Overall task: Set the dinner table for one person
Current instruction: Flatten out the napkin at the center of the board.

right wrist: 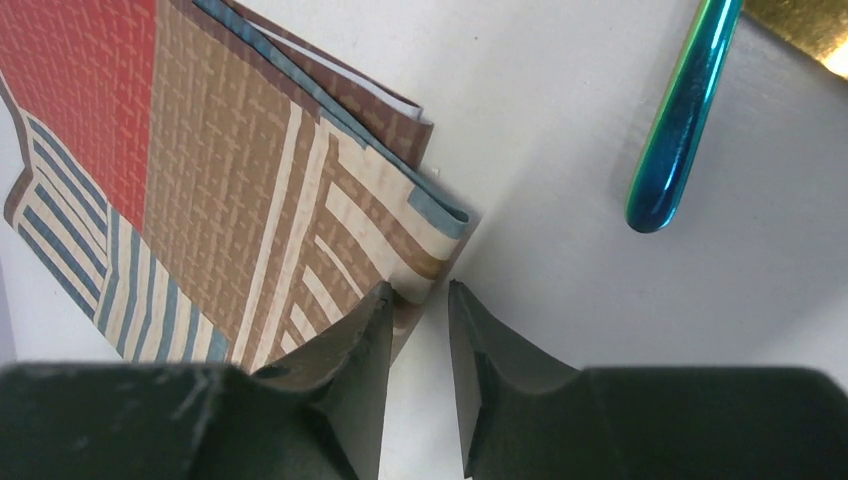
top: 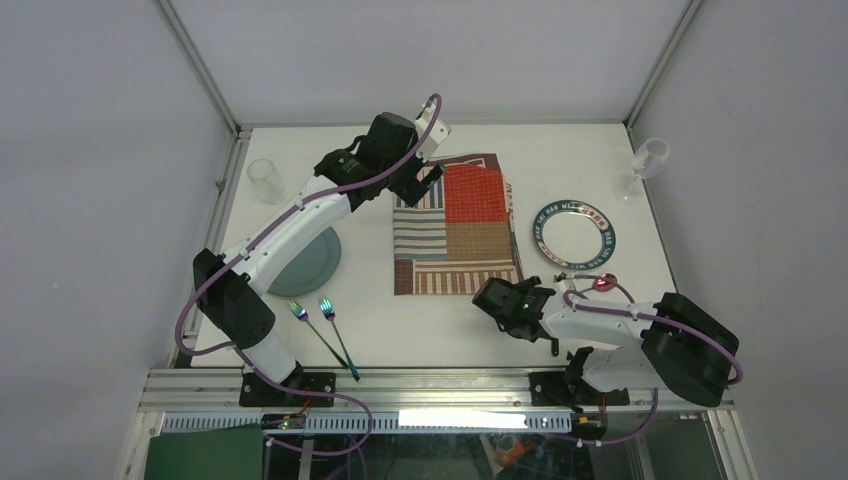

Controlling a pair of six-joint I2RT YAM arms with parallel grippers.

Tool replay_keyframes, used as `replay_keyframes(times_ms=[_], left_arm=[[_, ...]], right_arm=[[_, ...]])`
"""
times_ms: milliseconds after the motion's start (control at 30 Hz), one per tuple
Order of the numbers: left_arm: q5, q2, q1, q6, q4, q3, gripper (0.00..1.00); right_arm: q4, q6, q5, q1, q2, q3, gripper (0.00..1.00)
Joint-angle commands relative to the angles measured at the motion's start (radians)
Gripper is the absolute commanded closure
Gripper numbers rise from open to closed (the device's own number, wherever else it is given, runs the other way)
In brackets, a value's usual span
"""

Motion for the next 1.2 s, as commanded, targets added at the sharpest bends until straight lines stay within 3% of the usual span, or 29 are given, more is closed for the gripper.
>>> replay_keyframes(times_ms=[0,133,267,333,467,600,800,967,1067,1167], left_arm=[[-0.011,-0.012,0.0,-0.02,0.02,0.007,0.02],[-0.01,-0.013,0.0,-0.021,0.02,-0.001,0.02],[-0.012,-0.015,0.0,-0.022,0.02,-0.005,0.02],[-0.011,-0.018,0.0,-0.022,0.02,-0.004,0.02],[-0.005,-0.025,0.0,-0.021,0.02,-0.012,0.02],[-0.005,-0.023,0.0,-0.023,0.02,-0.014,0.02],[-0.012,-0.029,0.0,-0.023,0.02,-0.017,0.02],[-0.024,-0.038,0.0,-0.021,0.02,-0.023,0.01],[-0.049,-0.031,0.0,-0.023,0.021,-0.016,0.02],[-0.088,-0.025,0.0,-0.025,0.023,-0.004,0.02]], right_arm=[[-0.005,0.112,0.061,-0.027,0.03,0.033,0.67],[0.045,0.067,0.033,-0.046,0.058,0.037,0.61],[0.081,0.033,0.02,-0.06,0.07,0.034,0.6],[0.092,0.031,0.016,-0.062,0.072,0.029,0.67],[0.127,0.01,0.008,-0.064,0.06,0.011,1.0],[0.176,-0.052,0.014,-0.064,0.047,-0.002,1.0],[0.187,-0.439,0.109,-0.058,0.04,0.127,1.0],[0.256,-0.966,0.195,-0.057,0.054,0.288,1.0],[0.369,-1.29,0.167,-0.057,0.075,0.371,1.0],[0.508,-1.579,0.019,-0.059,0.104,0.431,1.0]])
